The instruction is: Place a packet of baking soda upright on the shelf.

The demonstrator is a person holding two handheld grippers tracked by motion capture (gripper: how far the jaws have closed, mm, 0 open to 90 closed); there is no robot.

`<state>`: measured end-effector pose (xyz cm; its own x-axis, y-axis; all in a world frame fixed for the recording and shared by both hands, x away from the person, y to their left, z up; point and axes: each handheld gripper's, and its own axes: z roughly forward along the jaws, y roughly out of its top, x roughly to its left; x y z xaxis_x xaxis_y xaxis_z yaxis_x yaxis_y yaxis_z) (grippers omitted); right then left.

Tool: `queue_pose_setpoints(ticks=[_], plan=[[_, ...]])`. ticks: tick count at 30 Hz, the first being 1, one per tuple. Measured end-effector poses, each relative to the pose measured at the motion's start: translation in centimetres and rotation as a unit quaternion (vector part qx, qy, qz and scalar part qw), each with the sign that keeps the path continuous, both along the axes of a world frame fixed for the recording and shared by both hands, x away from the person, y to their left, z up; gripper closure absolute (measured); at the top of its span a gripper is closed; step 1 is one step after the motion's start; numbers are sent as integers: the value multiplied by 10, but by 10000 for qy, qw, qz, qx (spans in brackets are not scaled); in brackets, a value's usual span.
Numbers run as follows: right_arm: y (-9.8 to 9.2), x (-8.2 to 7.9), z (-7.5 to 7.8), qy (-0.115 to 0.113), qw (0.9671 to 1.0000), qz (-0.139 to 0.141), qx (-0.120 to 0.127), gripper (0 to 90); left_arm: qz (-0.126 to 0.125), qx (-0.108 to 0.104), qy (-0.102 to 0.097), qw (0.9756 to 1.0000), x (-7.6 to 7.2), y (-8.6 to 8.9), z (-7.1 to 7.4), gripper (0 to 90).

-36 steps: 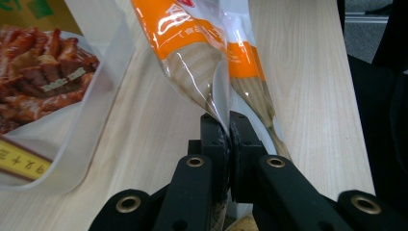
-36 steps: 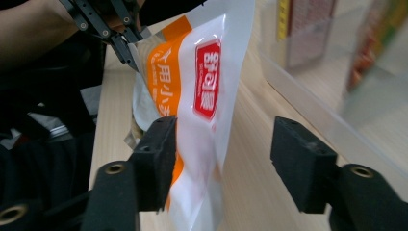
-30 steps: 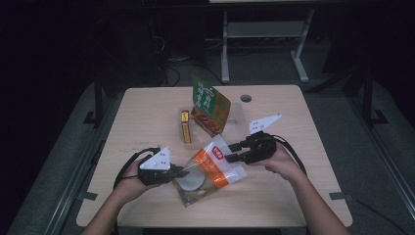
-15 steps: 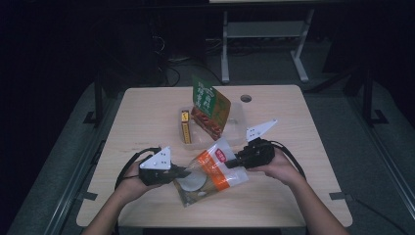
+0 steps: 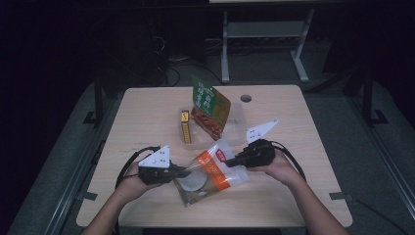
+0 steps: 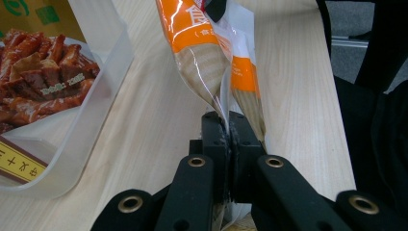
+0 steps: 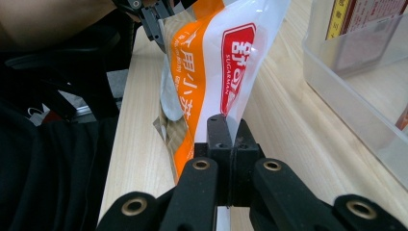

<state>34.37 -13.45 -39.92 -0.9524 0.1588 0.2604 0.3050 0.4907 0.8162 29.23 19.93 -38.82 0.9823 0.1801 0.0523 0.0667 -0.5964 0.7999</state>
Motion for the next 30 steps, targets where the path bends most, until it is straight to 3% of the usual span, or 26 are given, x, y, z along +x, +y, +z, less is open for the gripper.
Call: queue_pose_setpoints(ticks=[5,8,13,17,20,24,30], plan=[[-1,-1,1,-42,10000,-33,2,900,42,-84,15,10000,1,1,-1,875],[-3,-1,5,1,9999,-15,172,900,113,-172,33,9998,3,3,-2,873],[-4,-4,12,-22,9997,59,240,900,198,-260,65,9994,5,4,-5,847],[-6,-6,18,-29,9995,138,283,900,330,-414,152,9985,8,5,-8,617],[-9,-8,24,-46,9993,160,328,900,501,-535,42,9973,8,9,-7,434],[-15,-12,32,-166,9994,79,297,900,696,-646,-3,9955,9,17,-6,376],[-36,-16,45,-316,9990,-208,255,900,752,-446,83,9961,11,19,-13,366]])
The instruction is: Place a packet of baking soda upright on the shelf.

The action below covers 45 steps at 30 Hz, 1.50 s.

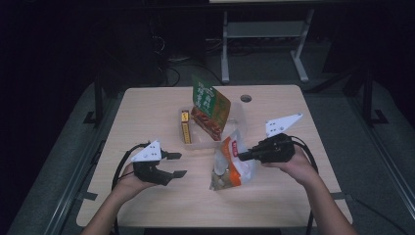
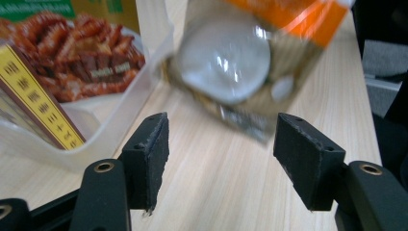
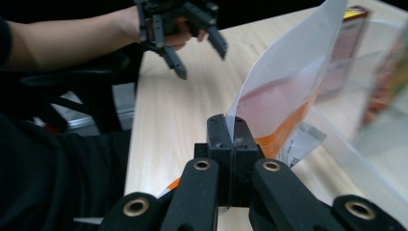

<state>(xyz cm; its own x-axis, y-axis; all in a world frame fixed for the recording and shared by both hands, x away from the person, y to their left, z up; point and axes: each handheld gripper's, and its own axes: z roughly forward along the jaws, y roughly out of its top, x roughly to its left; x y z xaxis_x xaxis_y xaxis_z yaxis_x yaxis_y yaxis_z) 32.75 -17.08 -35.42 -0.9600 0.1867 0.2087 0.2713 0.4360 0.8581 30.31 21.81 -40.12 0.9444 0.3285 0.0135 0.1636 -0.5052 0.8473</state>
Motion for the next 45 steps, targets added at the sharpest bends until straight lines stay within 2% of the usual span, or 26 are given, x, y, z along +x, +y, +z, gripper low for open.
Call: queue_pose_setpoints(ticks=[3,9,12,23,28,32,39,45], plan=[[-10,-2,7,-127,9995,-248,-112,900,-38,64,106,9999,1,-4,-4,332],[-21,-5,17,-230,9985,-410,-293,900,-106,324,323,9989,0,-11,-11,249],[-26,-7,21,-279,9982,-465,-253,900,-113,356,371,9986,0,-12,-13,231],[-42,-15,39,-519,9955,-719,-334,900,-46,365,427,9984,2,-11,-13,221],[-50,-14,46,-581,9938,-910,-281,900,-40,368,434,9984,2,-11,-13,222],[-51,-12,53,-702,9908,-1110,-328,900,-25,388,442,9983,3,-12,-13,221],[-50,-2,68,-818,9878,-1239,-470,900,-34,385,414,9984,4,-13,-14,222],[-48,10,75,-767,9855,-1448,-446,900,-25,379,413,9984,3,-13,-14,222]])
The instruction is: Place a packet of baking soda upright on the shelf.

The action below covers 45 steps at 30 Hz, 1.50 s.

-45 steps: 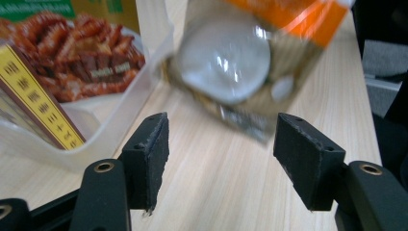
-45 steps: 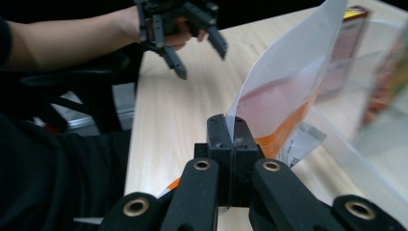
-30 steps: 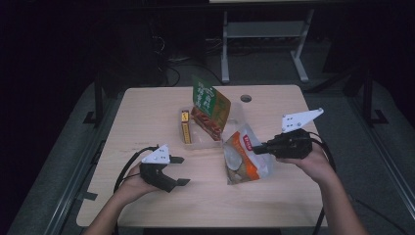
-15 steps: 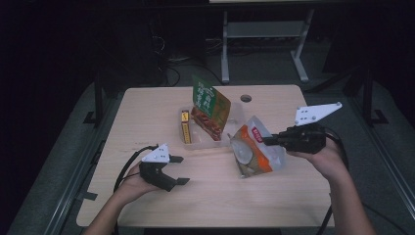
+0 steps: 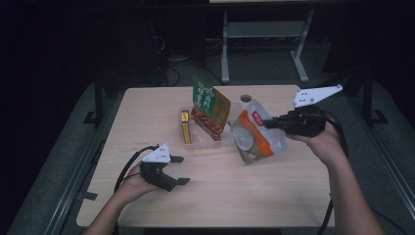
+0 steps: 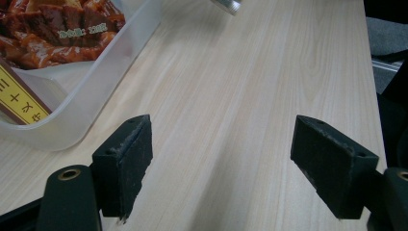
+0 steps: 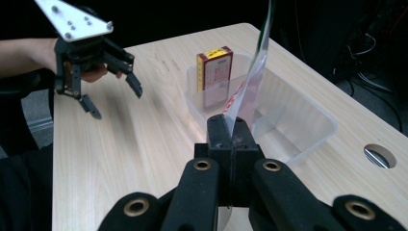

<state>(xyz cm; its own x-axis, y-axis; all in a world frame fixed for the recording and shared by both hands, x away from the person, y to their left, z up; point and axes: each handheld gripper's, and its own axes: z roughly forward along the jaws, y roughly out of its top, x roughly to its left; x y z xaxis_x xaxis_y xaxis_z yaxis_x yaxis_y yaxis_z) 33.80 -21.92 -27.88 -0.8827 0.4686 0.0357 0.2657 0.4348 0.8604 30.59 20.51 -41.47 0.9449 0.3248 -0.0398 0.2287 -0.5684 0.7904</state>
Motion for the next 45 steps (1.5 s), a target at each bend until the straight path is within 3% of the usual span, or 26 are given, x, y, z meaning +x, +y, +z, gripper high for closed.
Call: queue_pose_setpoints(ticks=[5,20,27,45], plan=[[3,10,5,5,9999,-109,-9,900,-2,22,13,10000,1,1,0,222],[19,50,26,137,9988,-336,-340,900,-38,47,-1,10000,2,-1,-2,220],[28,69,33,139,9982,-419,-410,900,27,81,-3,10000,1,-1,-2,183],[47,102,34,241,9963,-468,-673,900,16,127,63,9999,2,-2,-4,177]])
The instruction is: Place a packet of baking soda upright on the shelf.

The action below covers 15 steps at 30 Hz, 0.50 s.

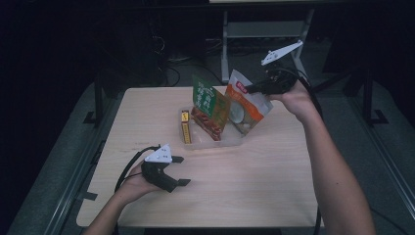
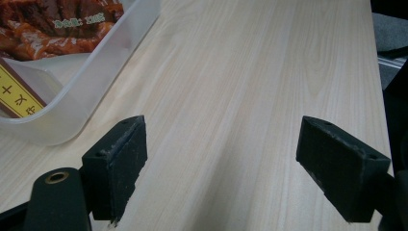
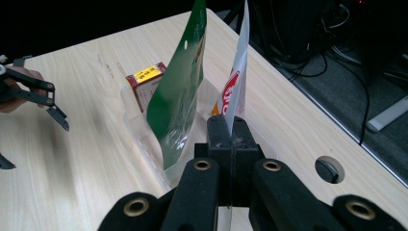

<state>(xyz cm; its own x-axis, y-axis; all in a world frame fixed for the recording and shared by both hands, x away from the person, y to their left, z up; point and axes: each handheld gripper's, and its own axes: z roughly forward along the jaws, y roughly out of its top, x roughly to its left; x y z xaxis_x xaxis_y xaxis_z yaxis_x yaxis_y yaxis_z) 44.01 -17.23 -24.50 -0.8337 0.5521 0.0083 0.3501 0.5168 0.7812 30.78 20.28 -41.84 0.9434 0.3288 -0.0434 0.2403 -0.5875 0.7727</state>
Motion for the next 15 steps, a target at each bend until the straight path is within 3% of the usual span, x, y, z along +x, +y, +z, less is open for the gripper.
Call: queue_pose_setpoints(ticks=[15], plan=[[19,24,-24,297,9990,-137,-304,900,-34,77,62,9999,1,0,-2,177]])
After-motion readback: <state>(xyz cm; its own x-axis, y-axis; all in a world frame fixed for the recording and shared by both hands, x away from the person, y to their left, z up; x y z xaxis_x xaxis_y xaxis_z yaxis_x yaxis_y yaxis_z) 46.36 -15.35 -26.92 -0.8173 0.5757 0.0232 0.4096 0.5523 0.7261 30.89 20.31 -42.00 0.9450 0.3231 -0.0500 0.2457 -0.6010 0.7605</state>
